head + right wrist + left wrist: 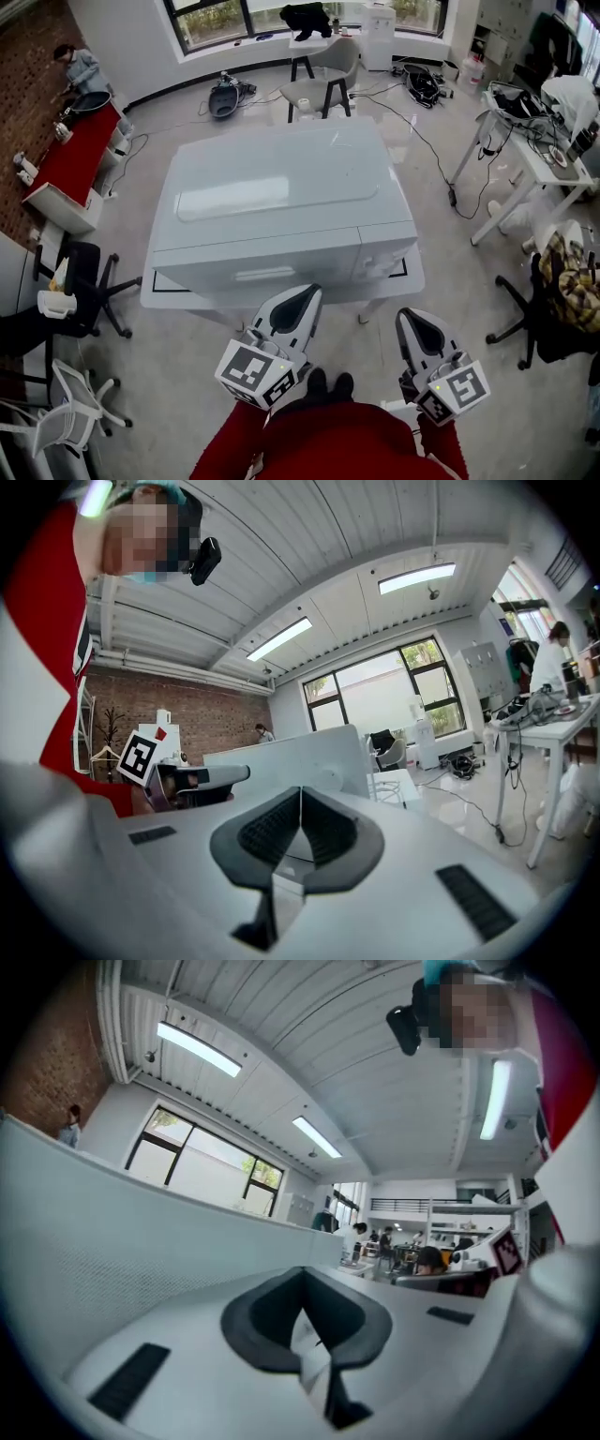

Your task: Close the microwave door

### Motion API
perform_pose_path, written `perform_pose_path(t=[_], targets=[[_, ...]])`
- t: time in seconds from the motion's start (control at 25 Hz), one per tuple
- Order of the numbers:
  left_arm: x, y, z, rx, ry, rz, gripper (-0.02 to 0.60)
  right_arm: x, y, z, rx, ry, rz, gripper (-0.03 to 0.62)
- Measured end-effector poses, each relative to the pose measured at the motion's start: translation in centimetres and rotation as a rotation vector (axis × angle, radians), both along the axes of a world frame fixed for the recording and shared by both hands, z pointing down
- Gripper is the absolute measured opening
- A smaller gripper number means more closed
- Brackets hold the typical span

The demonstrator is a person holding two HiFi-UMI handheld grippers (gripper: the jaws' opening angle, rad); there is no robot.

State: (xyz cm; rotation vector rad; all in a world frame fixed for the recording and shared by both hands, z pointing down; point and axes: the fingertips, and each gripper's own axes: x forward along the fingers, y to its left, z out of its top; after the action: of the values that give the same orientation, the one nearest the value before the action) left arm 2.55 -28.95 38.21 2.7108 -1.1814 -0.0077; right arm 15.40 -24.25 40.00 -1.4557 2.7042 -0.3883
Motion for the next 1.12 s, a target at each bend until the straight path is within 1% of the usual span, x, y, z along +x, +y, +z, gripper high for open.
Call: perform_pose_path(t=[0.08, 0.16, 0.24, 0.32, 0.48, 0.56, 0.64, 0.84, 0.96, 1.12], targets=[[0.5, 0.9, -0.5, 0.026, -0.020, 0.059, 0.009, -0.2, 0.0, -0.6, 0.022, -0.020, -0.011, 0.014], [1.1, 1.7, -0.6, 0.044, -0.035, 0.097, 0.009, -0.2, 0.2, -0.6, 0.022, -0.014, -0.012, 0.014], [1.6, 2.2, -0.8, 0.054, -0.022, 0.119, 0.009, -0.4, 0.3, -0.9, 0.037, -0.012, -0.016, 0.014], [1.7, 2.5, -0.6, 0.047, -0.012, 0.132, 0.009, -0.9, 0.4, -0.9, 0.046, 0.002, -0.030, 0.012], [1.6, 2.7, -0.4, 0.038, -0.003, 0.142, 0.009, -1.4, 0.5, -1.1, 0.058, 0.028, -0.043, 0.012], [1.5, 2.7, -0.7, 0.041, 0.006, 0.139, 0.009, -1.4, 0.6, -1.0, 0.048, 0.033, -0.039, 0.011], [1.3, 2.6, -0.9, 0.039, 0.014, 0.132, 0.009, -1.5, 0.6, -1.1, 0.066, 0.047, -0.044, 0.011], [0.5, 3.2, 0.9, -0.010, -0.031, 0.135, 0.009, -2.2, 0.2, -1.5, 0.107, 0.066, -0.048, 0.011], [0.6, 3.4, 1.4, -0.027, -0.032, 0.134, 0.009, -2.5, 0.2, -1.5, 0.113, 0.080, -0.048, 0.011], [0.6, 3.6, 1.6, -0.031, -0.033, 0.136, 0.009, -2.6, 0.2, -1.5, 0.112, 0.072, -0.048, 0.011]])
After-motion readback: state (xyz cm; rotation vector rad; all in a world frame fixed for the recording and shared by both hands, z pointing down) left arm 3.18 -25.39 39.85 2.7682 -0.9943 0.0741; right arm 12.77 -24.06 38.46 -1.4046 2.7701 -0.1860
